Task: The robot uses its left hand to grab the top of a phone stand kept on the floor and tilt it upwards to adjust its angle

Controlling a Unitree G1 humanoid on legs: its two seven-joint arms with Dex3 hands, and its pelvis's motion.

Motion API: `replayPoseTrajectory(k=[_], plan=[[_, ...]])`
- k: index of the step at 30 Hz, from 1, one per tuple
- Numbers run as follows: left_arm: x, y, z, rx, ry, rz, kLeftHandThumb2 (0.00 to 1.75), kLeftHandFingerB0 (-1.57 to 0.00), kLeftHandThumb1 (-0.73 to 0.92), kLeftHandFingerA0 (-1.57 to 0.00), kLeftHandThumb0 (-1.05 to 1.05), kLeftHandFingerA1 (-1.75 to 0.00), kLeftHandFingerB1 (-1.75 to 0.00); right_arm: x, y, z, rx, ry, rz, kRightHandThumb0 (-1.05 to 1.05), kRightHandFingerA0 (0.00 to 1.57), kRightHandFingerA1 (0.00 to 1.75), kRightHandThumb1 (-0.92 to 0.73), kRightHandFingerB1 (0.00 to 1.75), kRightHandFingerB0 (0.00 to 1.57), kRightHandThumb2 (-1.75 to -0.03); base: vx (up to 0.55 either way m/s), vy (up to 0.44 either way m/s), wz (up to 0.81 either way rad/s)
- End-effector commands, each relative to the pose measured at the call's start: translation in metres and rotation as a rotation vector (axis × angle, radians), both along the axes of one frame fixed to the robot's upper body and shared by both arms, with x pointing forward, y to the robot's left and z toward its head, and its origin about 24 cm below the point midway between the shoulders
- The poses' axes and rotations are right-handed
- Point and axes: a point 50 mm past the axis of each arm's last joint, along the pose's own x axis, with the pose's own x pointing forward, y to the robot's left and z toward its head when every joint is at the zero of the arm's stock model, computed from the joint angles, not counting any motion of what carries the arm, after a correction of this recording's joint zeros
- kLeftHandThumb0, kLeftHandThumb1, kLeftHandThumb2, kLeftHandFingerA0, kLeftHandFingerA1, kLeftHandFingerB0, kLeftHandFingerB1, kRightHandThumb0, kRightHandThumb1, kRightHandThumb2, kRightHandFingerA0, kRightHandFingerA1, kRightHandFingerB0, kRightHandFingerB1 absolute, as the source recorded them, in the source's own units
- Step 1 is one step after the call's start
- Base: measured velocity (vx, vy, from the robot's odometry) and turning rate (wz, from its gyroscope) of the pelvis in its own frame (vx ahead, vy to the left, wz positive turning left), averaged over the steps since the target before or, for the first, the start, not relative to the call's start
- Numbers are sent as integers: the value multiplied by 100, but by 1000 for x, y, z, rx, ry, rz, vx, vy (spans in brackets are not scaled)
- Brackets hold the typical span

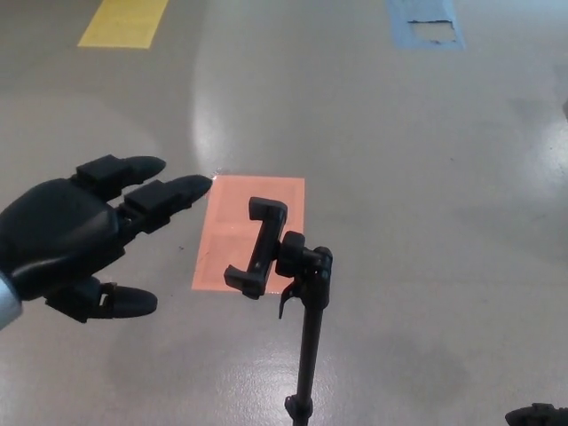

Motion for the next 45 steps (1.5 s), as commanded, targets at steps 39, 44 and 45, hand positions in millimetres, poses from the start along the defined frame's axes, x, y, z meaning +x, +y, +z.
replayPoseTrajectory(k=[39,44,45], plan=[[12,-28,41,106,-132,-45,62,0,75,-8,-80,-24,-16,0,-6,2,2,27,9,-62,25,36,-82,31,22,-64,0,0,0],[12,-35,41,125,-134,-59,97,0,61,-14,-83,-31,-18,4,-5,4,-6,25,20,-62,25,36,-81,31,23,-64,0,0,0],[12,-35,41,126,-133,-59,97,0,61,-14,-83,-31,-18,4,-5,4,-5,25,19,-62,25,36,-81,31,23,-64,0,0,0]])
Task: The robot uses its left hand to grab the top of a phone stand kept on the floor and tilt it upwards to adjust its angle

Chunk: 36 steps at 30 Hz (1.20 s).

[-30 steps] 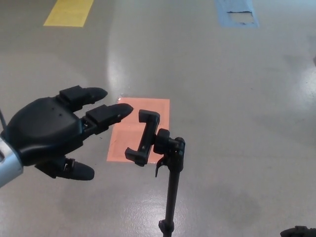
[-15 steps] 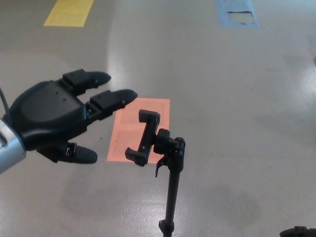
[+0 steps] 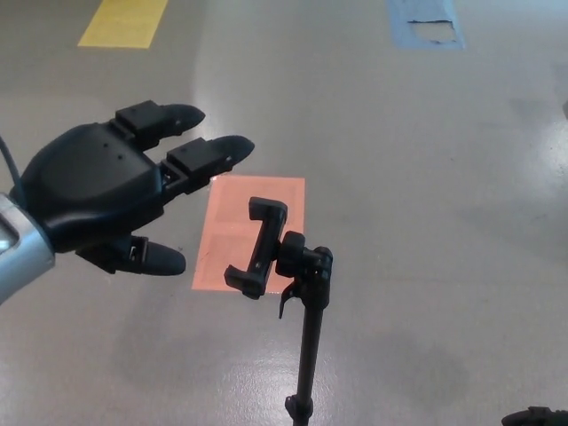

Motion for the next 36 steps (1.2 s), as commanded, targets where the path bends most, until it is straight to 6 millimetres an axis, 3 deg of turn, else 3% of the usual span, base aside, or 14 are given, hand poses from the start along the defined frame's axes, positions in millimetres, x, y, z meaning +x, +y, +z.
replayPoseTrajectory(k=[1,7,8,11,13,15,16,19,20,21,22,24,25,36], plan=[[1,-5,1,24,6,7,95,-5,60,-9,-84,-31,-18,3,-7,4,-11,9,-7,-61,25,36,-81,31,23,-64,0,0,0],[2,-10,-6,60,13,-10,70,0,64,-10,-82,-26,-18,7,-6,7,-26,12,6,-60,25,35,-81,31,23,-64,0,0,0],[3,-10,-6,61,11,-11,95,0,59,-7,-80,-31,-19,8,-6,7,-25,11,5,-60,25,35,-81,31,23,-64,0,0,0],[4,-10,-9,67,18,-8,97,0,60,-18,-82,-36,-19,9,-6,8,-13,8,1,-59,23,35,-80,31,22,-64,0,0,0],[4,-9,-12,73,19,-9,63,-2,76,-14,-81,-27,-21,10,-6,9,-11,8,5,-60,23,36,-80,31,22,-64,0,0,0],[3,-8,-13,74,22,-8,97,0,60,-8,-79,-34,-21,11,-5,9,-6,9,4,-60,23,35,-80,31,22,-64,0,0,0],[3,-8,-14,74,23,-8,71,-3,67,-13,-85,-28,-17,11,-5,9,-7,11,5,-59,23,35,-80,30,22,-64,0,0,0],[3,-7,-16,84,19,-11,64,-2,78,-15,-82,-28,-21,10,-5,9,-7,14,4,-58,23,35,-80,31,22,-64,0,0,0],[3,-6,-18,89,31,-7,101,0,65,-18,-87,-36,-16,10,-5,9,-13,15,6,-59,24,35,-80,31,23,-64,0,0,0],[3,-6,-19,90,34,-6,101,0,65,-18,-87,-36,-16,10,-5,9,-14,15,6,-59,24,35,-80,31,23,-64,0,0,0],[3,-6,-19,94,38,-4,64,0,79,-13,-82,-26,-19,11,-5,9,-14,13,5,-59,24,35,-80,31,23,-64,0,0,0],[3,-5,-20,96,42,-4,64,0,79,-13,-82,-27,-20,12,-5,9,-20,15,6,-60,25,35,-80,31,24,-64,0,0,0],[3,-4,-21,93,45,-5,100,0,63,-19,-85,-37,-17,12,-4,9,-23,16,9,-60,25,35,-80,30,24,-64,0,0,0],[5,-1,-24,95,47,4,100,0,65,-13,-86,-37,-17,12,-6,10,-28,21,4,-60,25,35,-80,31,24,-64,0,0,0]])
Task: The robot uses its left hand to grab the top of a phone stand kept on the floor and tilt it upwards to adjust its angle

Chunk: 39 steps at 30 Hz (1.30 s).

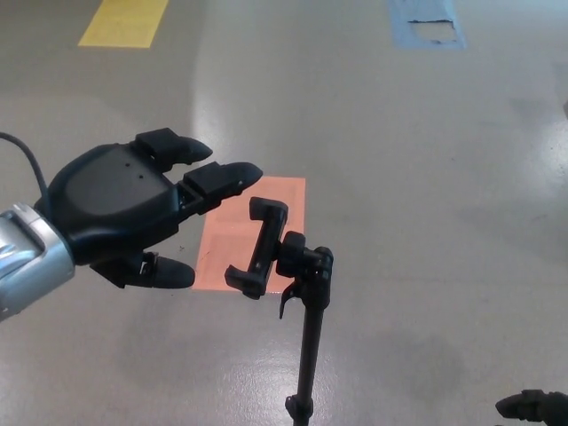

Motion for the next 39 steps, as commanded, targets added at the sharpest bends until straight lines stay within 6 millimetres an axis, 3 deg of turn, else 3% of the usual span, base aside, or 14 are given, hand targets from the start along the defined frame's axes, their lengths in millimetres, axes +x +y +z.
replayPoseTrajectory(k=[1,5,6,8,16,17,18,19,22,23,26,33,34,39], plan=[[-1,3,-4,35,-9,-3,100,0,65,-13,-86,-37,-17,-3,-10,1,-23,18,-24,-60,25,35,-80,31,24,-64,0,0,0],[-1,3,-6,40,-8,-6,100,0,65,-19,-86,-38,-16,-4,-10,0,-20,24,-28,-60,25,35,-81,30,23,-64,0,0,0],[-1,3,-7,41,-7,-7,73,-2,67,-12,-85,-28,-15,-4,-10,0,-23,26,-26,-60,26,35,-81,31,24,-64,0,0,0],[-2,3,-8,45,-4,-6,98,0,62,-9,-82,-32,-17,-3,-10,0,-31,31,-20,-60,26,35,-81,31,24,-65,0,0,0],[-1,1,-8,48,-9,-11,99,0,63,-18,-85,-37,-17,-2,-10,1,-31,36,-21,-59,25,35,-82,31,24,-65,0,0,0],[-1,0,-8,51,-9,-13,63,0,78,-13,-81,-26,-19,-2,-10,1,-30,38,-22,-59,25,35,-82,31,24,-65,0,0,0],[-1,0,-8,51,-9,-13,63,0,78,-13,-81,-26,-19,-2,-10,1,-30,38,-22,-59,25,35,-82,31,24,-65,0,0,0],[-1,-3,-8,59,-7,-14,98,0,62,-6,-80,-28,-18,-2,-10,1,-32,41,-20,-60,25,36,-82,31,23,-65,0,0,0],[-2,-6,-8,55,-6,-24,96,0,60,-7,-79,-30,-19,-2,-10,1,-35,45,-20,-60,24,35,-82,30,22,-65,0,0,0],[-3,-7,-8,54,-6,-29,64,0,76,-12,-79,-25,-19,-2,-10,1,-33,44,-21,-59,24,35,-82,30,22,-65,0,0,0],[-5,-10,-7,51,-10,-45,98,0,62,-7,-81,-30,-18,-1,-10,2,-30,42,-23,-59,24,35,-82,30,22,-65,0,0,0],[-5,-14,-8,53,-7,-51,98,0,62,-7,-81,-30,-19,0,-10,3,-29,38,-21,-59,23,35,-82,30,22,-65,0,0,0],[-5,-14,-8,53,-6,-49,64,0,78,-12,-81,-26,-19,1,-10,3,-26,38,-24,-59,23,34,-82,30,21,-65,0,0,0],[-4,-15,-8,54,-9,-45,64,0,77,-13,-81,-26,-19,3,-10,4,-35,33,-17,-59,24,35,-83,30,22,-65,0,0,0]])
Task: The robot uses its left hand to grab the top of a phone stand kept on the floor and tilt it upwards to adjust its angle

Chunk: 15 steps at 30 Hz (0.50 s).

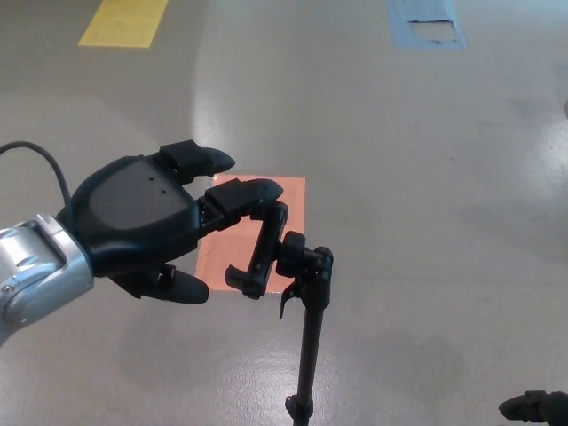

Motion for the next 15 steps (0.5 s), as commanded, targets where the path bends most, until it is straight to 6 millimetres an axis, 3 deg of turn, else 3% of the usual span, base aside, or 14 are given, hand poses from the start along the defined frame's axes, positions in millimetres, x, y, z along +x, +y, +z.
replayPoseTrajectory(k=[1,4,5,6,7,15], plan=[[1,-1,-2,23,4,14,99,0,62,-7,-81,-29,-19,1,-8,3,-19,4,-11,-60,25,35,-83,30,22,-65,0,0,0],[0,-1,-3,26,6,15,99,0,62,-7,-81,-29,-18,1,-8,3,-22,6,-10,-60,25,35,-83,30,23,-65,0,0,0],[0,-1,-4,29,7,17,64,0,79,-12,-82,-26,-19,1,-7,3,-20,8,-10,-60,25,35,-83,30,23,-65,0,0,0],[-1,0,-5,32,10,19,64,0,79,-12,-82,-26,-19,1,-7,3,-17,10,-11,-60,25,35,-83,30,23,-65,0,0,0],[0,1,-5,34,13,21,99,0,63,-7,-82,-30,-18,1,-7,3,-18,10,-11,-60,25,34,-83,30,23,-65,0,0,0],[2,5,-8,44,25,48,98,0,61,-6,-81,-29,-18,3,-6,5,-20,3,-5,-59,25,35,-83,31,23,-65,0,0,0]])
